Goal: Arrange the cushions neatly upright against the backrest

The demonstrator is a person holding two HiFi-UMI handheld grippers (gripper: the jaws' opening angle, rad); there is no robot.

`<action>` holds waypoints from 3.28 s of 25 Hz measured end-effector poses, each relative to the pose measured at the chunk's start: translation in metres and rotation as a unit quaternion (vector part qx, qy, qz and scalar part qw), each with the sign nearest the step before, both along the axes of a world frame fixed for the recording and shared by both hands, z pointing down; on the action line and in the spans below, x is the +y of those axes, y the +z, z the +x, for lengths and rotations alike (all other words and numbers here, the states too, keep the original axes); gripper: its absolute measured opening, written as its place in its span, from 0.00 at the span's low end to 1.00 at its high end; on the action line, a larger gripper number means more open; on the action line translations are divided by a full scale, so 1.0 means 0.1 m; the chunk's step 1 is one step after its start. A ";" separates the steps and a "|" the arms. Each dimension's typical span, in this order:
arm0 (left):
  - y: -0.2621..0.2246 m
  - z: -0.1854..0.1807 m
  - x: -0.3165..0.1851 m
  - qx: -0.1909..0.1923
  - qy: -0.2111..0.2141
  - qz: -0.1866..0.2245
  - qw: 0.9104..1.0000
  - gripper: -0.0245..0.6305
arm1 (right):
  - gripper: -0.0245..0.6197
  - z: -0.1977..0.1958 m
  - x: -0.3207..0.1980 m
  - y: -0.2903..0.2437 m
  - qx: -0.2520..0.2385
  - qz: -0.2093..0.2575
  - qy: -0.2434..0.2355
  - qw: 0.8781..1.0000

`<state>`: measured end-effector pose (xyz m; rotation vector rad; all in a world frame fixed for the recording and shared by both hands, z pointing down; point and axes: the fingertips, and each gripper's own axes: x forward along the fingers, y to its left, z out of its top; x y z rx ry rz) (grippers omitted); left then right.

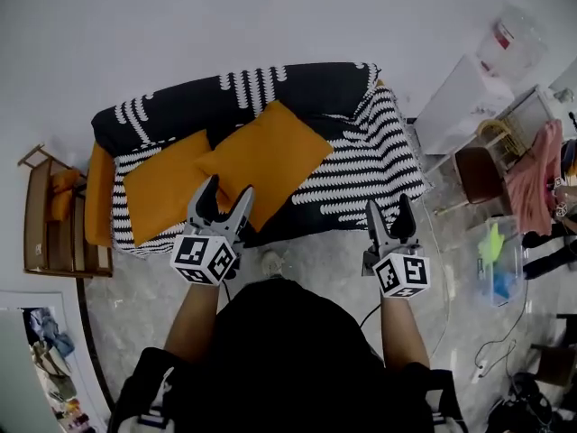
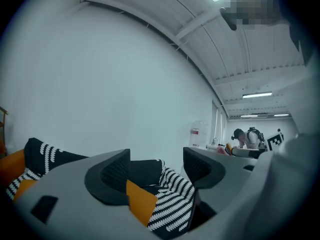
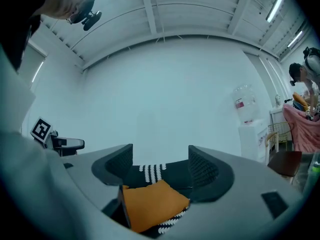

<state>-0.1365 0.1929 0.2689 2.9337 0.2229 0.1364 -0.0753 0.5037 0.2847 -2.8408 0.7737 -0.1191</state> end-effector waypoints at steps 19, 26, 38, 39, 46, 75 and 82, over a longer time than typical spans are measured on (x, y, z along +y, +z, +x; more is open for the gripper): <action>0.51 0.91 -1.29 -0.059 -0.073 -0.033 0.995 0.56 | 0.59 1.64 -1.33 0.34 -0.042 -0.018 -0.068 0.997; 0.60 1.37 -1.43 -0.064 -0.129 -0.044 0.989 0.56 | 0.59 2.39 -1.61 0.41 -0.047 -0.031 -0.125 0.991; 0.99 2.05 -1.46 -0.121 -0.235 -0.028 0.964 0.56 | 0.59 3.76 -1.93 0.83 -0.082 -0.070 -0.226 0.968; 1.07 2.09 -1.45 -0.130 -0.245 -0.030 0.960 0.56 | 0.59 3.82 -1.95 0.91 -0.089 -0.078 -0.240 0.964; 1.75 2.11 -1.41 -0.193 -0.315 -0.052 0.928 0.56 | 0.59 4.17 -2.23 1.71 -0.132 -0.138 -0.331 0.924; 4.24 1.08 -1.73 -0.378 -0.427 -0.149 0.808 0.63 | 0.74 4.45 -3.26 4.87 -0.335 -0.262 -0.395 0.814; 4.54 1.08 -1.85 -0.398 -0.402 -0.160 0.809 0.70 | 0.84 4.40 -3.40 5.19 -0.381 -0.261 -0.428 0.777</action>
